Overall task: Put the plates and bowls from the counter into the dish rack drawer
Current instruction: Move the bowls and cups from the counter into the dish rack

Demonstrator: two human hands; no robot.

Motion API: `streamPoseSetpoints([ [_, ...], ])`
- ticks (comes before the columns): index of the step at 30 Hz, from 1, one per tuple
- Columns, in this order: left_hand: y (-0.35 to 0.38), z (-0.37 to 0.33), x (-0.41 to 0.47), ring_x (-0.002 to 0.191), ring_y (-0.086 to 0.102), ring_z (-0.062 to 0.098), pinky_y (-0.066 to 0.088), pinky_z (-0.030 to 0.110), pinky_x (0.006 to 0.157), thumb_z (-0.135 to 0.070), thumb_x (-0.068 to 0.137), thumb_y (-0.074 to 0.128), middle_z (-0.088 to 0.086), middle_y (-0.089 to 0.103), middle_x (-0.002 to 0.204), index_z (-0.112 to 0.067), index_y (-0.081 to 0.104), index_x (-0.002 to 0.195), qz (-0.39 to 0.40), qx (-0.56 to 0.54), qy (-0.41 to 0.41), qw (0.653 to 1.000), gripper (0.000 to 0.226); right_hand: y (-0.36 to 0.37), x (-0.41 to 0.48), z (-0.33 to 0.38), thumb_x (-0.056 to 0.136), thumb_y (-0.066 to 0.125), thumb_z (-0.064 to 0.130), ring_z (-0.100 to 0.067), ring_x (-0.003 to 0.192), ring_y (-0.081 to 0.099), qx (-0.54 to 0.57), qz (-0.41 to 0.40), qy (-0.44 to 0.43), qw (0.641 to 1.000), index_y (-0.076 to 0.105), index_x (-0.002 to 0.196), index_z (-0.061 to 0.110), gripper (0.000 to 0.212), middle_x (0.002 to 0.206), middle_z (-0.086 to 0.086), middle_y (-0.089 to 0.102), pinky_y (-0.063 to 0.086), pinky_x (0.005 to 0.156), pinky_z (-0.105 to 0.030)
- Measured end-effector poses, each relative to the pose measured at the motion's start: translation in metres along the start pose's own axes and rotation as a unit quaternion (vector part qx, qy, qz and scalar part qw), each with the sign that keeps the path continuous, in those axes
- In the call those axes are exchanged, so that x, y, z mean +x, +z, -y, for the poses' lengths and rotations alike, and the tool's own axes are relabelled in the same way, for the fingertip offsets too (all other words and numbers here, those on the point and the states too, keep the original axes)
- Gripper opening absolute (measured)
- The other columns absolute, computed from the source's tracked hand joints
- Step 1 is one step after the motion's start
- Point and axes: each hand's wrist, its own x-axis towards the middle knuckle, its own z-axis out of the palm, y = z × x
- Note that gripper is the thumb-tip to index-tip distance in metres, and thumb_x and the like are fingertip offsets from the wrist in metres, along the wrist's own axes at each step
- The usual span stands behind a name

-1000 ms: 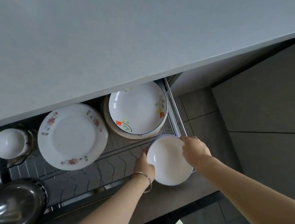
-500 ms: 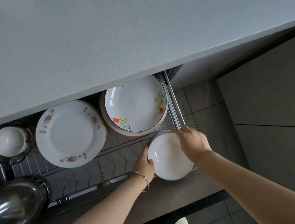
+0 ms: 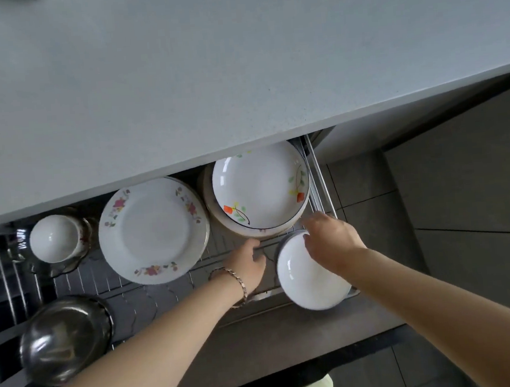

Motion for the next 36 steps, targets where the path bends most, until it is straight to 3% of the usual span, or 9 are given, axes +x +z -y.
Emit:
streamPoseSetpoints([
  [5,-0.119,0.007,-0.047,0.075,0.062,0.014,0.048,0.02,0.064,-0.014,0.09,0.043,-0.002,0.066,0.084,-0.022,0.064,0.098,-0.133,-0.072,0.061,0.987,0.024,-0.073,-0.012,0.085,0.092,0.044,0.024,-0.023,0.111,0.058,0.072,0.061,-0.08,0.992,0.056,0.123,0.026,0.033,0.121,-0.002,0.061,0.048,0.095,-0.034],
  [9,-0.222,0.027,-0.076,0.064,0.062,0.016,0.049,0.017,0.055,-0.003,0.089,0.044,0.002,0.065,0.073,-0.015,0.063,0.09,-0.223,-0.142,0.076,0.961,0.023,-0.132,-0.015,0.175,0.089,0.048,0.021,-0.015,0.099,0.06,0.136,0.022,-0.147,0.98,0.064,0.113,0.025,0.029,0.11,0.004,0.068,0.036,0.074,-0.013],
  [14,-0.35,0.075,-0.086,0.064,0.061,0.021,0.043,0.023,0.058,-0.005,0.087,0.047,0.0,0.063,0.066,-0.016,0.06,0.077,-0.328,-0.18,0.053,0.926,0.02,-0.184,0.019,0.298,0.091,0.049,0.026,-0.018,0.093,0.063,0.208,-0.043,-0.173,0.962,0.059,0.119,0.018,0.031,0.107,-0.001,0.069,0.04,0.075,-0.02],
  [17,-0.405,0.107,-0.086,0.07,0.062,0.024,0.041,0.026,0.064,-0.004,0.086,0.046,0.006,0.064,0.072,-0.02,0.055,0.064,-0.363,-0.203,0.043,0.908,0.028,-0.202,0.054,0.375,0.091,0.051,0.029,-0.022,0.077,0.064,0.365,-0.014,-0.12,0.923,0.051,0.124,0.003,0.042,0.104,-0.014,0.068,0.049,0.063,-0.026],
  [22,-0.448,0.149,-0.081,0.053,0.057,0.015,0.036,0.02,0.046,0.0,0.087,0.043,0.002,0.059,0.063,-0.022,0.052,0.064,-0.352,-0.252,0.041,0.901,0.033,-0.225,0.119,0.465,0.088,0.056,0.042,-0.029,0.091,0.067,0.605,0.024,0.015,0.795,0.045,0.128,0.006,0.056,0.122,-0.02,0.055,0.057,0.062,-0.031],
  [25,-0.453,0.167,-0.078,0.056,0.06,0.015,0.04,0.021,0.05,0.001,0.087,0.042,0.002,0.061,0.065,-0.022,0.054,0.067,-0.329,-0.268,0.042,0.904,0.033,-0.224,0.15,0.488,0.09,0.053,0.026,-0.028,0.091,0.063,0.685,-0.018,0.029,0.727,0.043,0.131,0.007,0.047,0.113,-0.012,0.057,0.058,0.053,-0.033],
  [27,-0.448,0.176,-0.079,0.058,0.062,0.015,0.044,0.021,0.052,0.0,0.086,0.04,0.002,0.063,0.068,-0.022,0.055,0.069,-0.318,-0.272,0.038,0.907,0.033,-0.22,0.16,0.493,0.09,0.043,0.012,-0.028,0.076,0.061,0.717,-0.031,0.021,0.696,0.038,0.133,0.006,0.043,0.104,-0.011,0.059,0.058,0.062,-0.038],
  [30,-0.439,0.186,-0.078,0.06,0.063,0.014,0.047,0.022,0.055,0.002,0.087,0.036,0.002,0.064,0.07,-0.019,0.057,0.074,-0.307,-0.301,0.038,0.902,0.032,-0.214,0.16,0.49,0.09,0.036,0.005,-0.03,0.064,0.06,0.701,-0.051,0.011,0.711,0.035,0.133,0.004,0.043,0.082,-0.011,0.055,0.055,0.072,-0.04],
  [36,-0.423,0.163,-0.085,0.063,0.065,0.019,0.054,0.026,0.054,-0.005,0.091,0.047,0.005,0.061,0.083,-0.014,0.053,0.099,-0.279,-0.396,0.09,0.87,0.014,-0.189,0.112,0.443,0.083,0.037,-0.004,-0.032,0.063,0.059,0.677,-0.032,0.005,0.735,0.042,0.122,0.003,0.04,0.101,-0.019,0.049,0.056,0.069,-0.043],
])
